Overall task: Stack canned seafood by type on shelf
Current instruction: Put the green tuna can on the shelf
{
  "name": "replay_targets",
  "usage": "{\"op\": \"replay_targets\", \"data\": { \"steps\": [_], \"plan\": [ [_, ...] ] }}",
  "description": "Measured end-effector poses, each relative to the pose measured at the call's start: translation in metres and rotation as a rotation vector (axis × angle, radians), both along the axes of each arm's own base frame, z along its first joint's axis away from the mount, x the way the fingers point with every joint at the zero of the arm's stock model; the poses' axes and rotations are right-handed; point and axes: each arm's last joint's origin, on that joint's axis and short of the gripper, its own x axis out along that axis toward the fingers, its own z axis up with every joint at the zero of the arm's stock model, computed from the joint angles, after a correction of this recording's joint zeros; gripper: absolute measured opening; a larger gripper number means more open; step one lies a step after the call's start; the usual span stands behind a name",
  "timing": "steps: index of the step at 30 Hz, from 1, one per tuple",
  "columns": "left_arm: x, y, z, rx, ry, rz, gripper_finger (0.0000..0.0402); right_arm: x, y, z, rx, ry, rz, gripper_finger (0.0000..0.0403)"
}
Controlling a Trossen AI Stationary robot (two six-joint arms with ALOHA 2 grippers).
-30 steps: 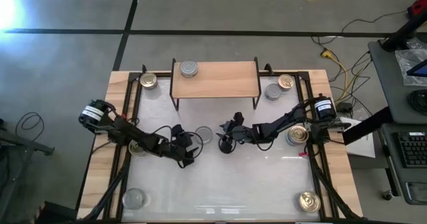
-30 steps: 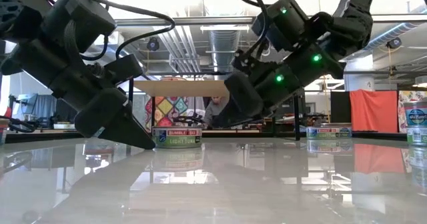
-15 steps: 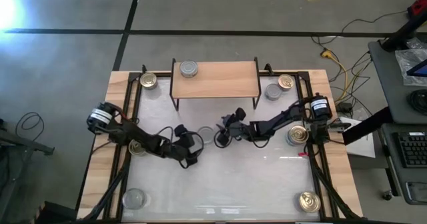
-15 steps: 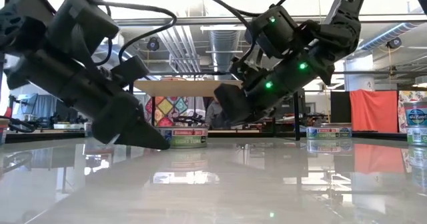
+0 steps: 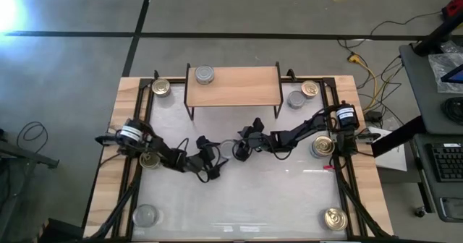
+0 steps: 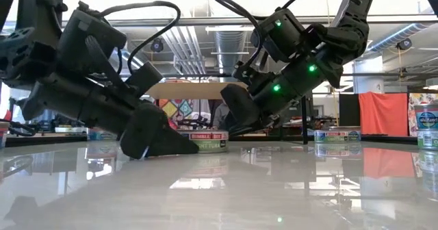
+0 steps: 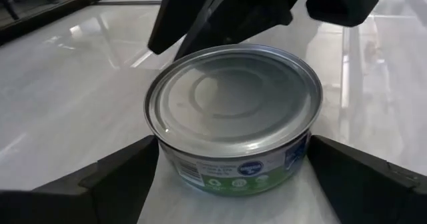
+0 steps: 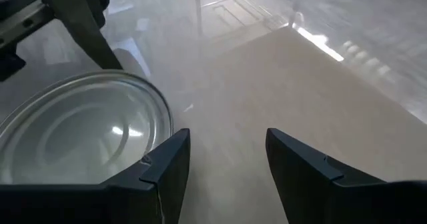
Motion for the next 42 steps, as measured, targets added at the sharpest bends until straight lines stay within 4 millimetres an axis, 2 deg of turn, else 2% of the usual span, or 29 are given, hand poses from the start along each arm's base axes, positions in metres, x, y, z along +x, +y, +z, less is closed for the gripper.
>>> {"op": "replay_targets", "data": {
  "steps": [5, 15, 23, 32, 36, 42],
  "plan": [
    [0.005, -0.002, -0.002, -0.008, -0.006, -0.005, 0.037, 0.0, 0.0, 0.0, 0.003, 0.0, 0.001, 0.0189],
    [0.022, -0.008, 0.006, 0.009, -0.006, -0.013, 0.037, 0.0, 0.001, -0.001, 0.007, 0.005, 0.007, 0.0184],
    [0.026, -0.009, 0.006, -0.056, -0.014, 0.03, 0.0369, -0.007, 0.001, -0.008, 0.006, 0.11, 0.009, 0.018],
    [0.026, -0.008, 0.005, -0.104, -0.022, 0.05, 0.037, -0.012, 0.002, 0.006, 0.013, 0.149, 0.021, 0.0198],
    [0.027, -0.008, 0.005, -0.152, -0.015, 0.076, 0.0379, -0.019, 0.004, 0.006, 0.036, 0.224, 0.053, 0.0202],
    [0.039, -0.01, 0.008, -0.157, 0.051, 0.115, 0.0398, -0.018, 0.006, 0.005, 0.076, 0.224, 0.1, 0.021]
  ]
}}
